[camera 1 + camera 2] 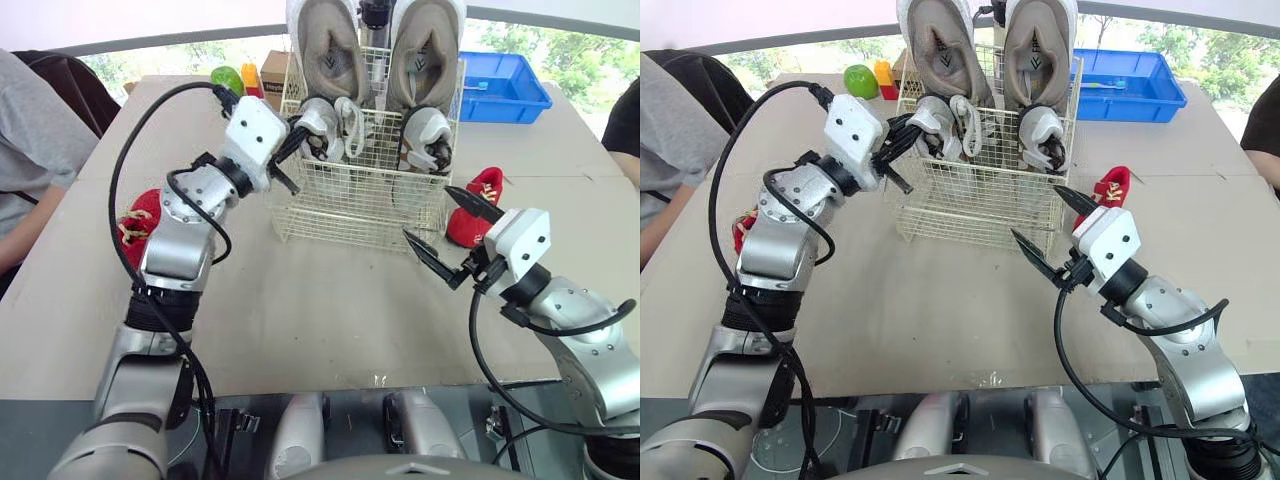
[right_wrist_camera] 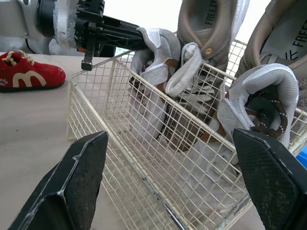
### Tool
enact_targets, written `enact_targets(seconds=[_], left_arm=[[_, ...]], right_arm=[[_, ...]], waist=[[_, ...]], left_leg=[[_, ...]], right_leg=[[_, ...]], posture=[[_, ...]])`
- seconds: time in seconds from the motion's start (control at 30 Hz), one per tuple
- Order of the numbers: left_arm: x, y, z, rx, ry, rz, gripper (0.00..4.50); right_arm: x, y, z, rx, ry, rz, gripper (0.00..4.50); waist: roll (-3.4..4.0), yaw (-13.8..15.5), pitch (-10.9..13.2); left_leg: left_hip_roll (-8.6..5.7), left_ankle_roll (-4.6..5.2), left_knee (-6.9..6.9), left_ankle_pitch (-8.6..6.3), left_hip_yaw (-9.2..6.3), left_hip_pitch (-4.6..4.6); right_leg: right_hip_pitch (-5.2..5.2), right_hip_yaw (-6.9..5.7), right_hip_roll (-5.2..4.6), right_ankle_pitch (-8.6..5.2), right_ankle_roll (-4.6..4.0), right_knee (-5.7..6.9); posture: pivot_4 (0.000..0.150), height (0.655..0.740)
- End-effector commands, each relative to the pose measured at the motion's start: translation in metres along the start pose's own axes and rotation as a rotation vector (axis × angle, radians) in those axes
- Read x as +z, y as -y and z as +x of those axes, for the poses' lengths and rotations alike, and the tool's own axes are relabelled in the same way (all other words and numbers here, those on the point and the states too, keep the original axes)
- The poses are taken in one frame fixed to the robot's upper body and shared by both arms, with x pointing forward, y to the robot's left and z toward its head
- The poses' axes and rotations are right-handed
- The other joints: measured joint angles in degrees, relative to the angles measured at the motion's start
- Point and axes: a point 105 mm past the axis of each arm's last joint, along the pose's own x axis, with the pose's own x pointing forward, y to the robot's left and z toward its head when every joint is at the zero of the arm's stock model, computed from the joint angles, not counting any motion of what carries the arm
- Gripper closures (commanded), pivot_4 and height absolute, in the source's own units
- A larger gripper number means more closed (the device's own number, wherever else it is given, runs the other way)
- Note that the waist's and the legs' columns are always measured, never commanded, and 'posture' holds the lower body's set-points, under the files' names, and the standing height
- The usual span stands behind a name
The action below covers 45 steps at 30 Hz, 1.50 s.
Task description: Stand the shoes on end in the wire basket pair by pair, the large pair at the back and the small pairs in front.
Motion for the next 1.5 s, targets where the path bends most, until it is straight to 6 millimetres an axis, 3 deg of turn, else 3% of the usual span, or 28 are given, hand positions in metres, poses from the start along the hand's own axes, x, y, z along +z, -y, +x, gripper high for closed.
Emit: enact_targets(seconds=[0.03, 0.17, 0.3, 0.4, 0.5, 0.7, 0.77, 0.87, 0.97, 1.07, 1.17, 1.23, 1.37, 1.5], left_arm=[[0.034, -0.003, 0.001, -0.071, 0.152, 0.117, 4.38], [0.022, -0.005, 0.0, -0.147, 0.114, 0.097, 4.38], [-0.009, -0.003, -0.002, -0.176, -0.028, -0.012, 4.38], [-0.021, 0.0, -0.006, -0.208, -0.089, -0.008, 4.38], [-0.013, 0.001, -0.011, -0.231, -0.067, -0.087, 3.33], [0.016, -0.021, -0.021, -0.132, 0.043, -0.047, 0.51], [0.027, -0.037, -0.03, -0.068, 0.081, -0.134, 0.51], [0.03, -0.059, -0.056, 0.028, 0.082, -0.36, 0.51], [0.012, -0.068, -0.082, 0.125, -0.017, -0.517, 0.51], [-0.054, -0.087, -0.146, 0.421, -0.338, -0.53, 0.51], [-0.089, -0.08, -0.2, 0.509, -0.595, -0.46, 0.51], [-0.09, -0.082, -0.22, 0.579, -0.613, -0.454, 0.51], [-0.074, -0.079, -0.237, 0.667, -0.501, -0.456, 0.51], [-0.08, -0.055, -0.252, 0.638, -0.522, -0.482, 0.51]], right_arm=[[0.008, -0.001, 0.0, 0.0, 0.037, -0.025, 0.53], [0.007, -0.001, -0.001, -0.003, 0.03, -0.023, 0.53], [0.007, -0.002, -0.002, -0.004, 0.027, -0.025, 0.53], [0.007, -0.002, -0.002, -0.008, 0.025, -0.025, 0.53], [0.007, -0.002, -0.003, -0.003, 0.021, -0.022, 0.53], [0.005, -0.003, -0.003, 0.018, 0.02, -0.012, 0.53], [0.005, -0.004, -0.003, 0.028, 0.024, -0.006, 0.53], [0.006, -0.006, 0.0, 0.062, 0.039, 0.005, 0.53], [0.007, -0.009, 0.002, 0.092, 0.053, 0.018, 0.53], [0.006, -0.01, 0.007, 0.127, 0.066, 0.035, 0.53], [0.006, -0.011, 0.01, 0.152, 0.081, 0.048, 0.53], [0.007, -0.014, 0.011, 0.179, 0.091, 0.057, 0.53], [0.011, -0.023, 0.009, 0.274, 0.115, 0.083, 0.53], [0.014, -0.035, 0.004, 0.381, 0.111, 0.125, 0.53]], waist=[[0.0, 0.0, 0.0], [0.0, 0.0, 0.0], [0.01, -0.1, 0.0], [0.0, -0.2, 0.0], [0.01, -0.2, 0.0], [0.01, -0.1, 0.0], [0.01, -0.1, 0.0], [0.01, -0.6, 0.0], [0.04, -0.9, 0.0], [0.04, -1.4, 0.0], [0.01, -1.8, 0.0], [-0.06, -1.3, 0.0], [-0.14, 0.3, 0.0], [-0.16, 0.1, 0.0]], left_leg=[[0.0, 0.0, 0.0, 0.0, 0.01, 0.0], [0.0, 0.0, 0.0, 0.0, -0.01, -0.01], [-0.01, 0.0, 0.0, 0.0, -0.01, 0.01], [0.0, 0.0, 0.0, 0.0, -0.02, 0.02], [0.01, 0.0, 0.0, 0.0, -0.02, 0.06], [0.03, 0.0, 0.01, 0.0, -0.02, 0.06], [0.06, 0.0, 0.01, 0.0, -0.02, 0.05], [0.1, 0.0, 0.02, 0.0, -0.07, 0.06], [0.14, 0.0, -0.02, 0.0, -0.21, 0.16], [0.18, 0.0, -0.03, 0.0, -0.24, 0.2], [0.19, 0.0, -0.08, 0.0, -0.2, 0.23], [0.24, -0.01, -0.08, 0.0, -0.25, 0.18], [0.19, -0.02, -0.05, 0.0, -0.23, 0.15], [0.1, -0.01, -0.05, 0.0, 0.0, 0.15]], right_leg=[[0.0, 0.0, -0.01, 0.0, 0.0, 0.0], [0.0, -0.03, 0.01, 0.0, 0.0, 0.01], [0.0, -0.03, 0.01, 0.0, 0.01, 0.02], [0.0, -0.03, 0.04, 0.0, 0.01, 0.05], [0.01, -0.03, 0.04, 0.0, 0.01, 0.09], [0.01, -0.02, 0.03, 0.0, 0.01, 0.1], [0.01, -0.02, 0.02, 0.0, 0.01, 0.09], [0.0, -0.01, 0.04, 0.0, 0.01, 0.11], [0.0, 0.01, 0.03, 0.0, 0.02, 0.15], [0.01, 0.0, 0.0, -0.01, 0.02, 0.19], [-0.01, 0.05, 0.0, 0.0, 0.02, 0.16], [-0.04, -0.03, -0.09, -0.01, 0.0, 0.14], [0.01, -0.15, -0.64, -0.13, -0.23, 0.1], [0.03, -0.15, -0.93, -0.13, -0.23, 0.08]], posture=[[0.15, 0.74], [0.15, 0.74], [0.15, 0.74], [0.15, 0.74], [0.15, 0.74], [0.15, 0.74], [0.15, 0.74], [0.15, 0.74], [0.15, 0.74], [0.15, 0.74], [0.15, 0.74], [0.15, 0.74], [0.15, 0.74], [0.15, 0.74]])
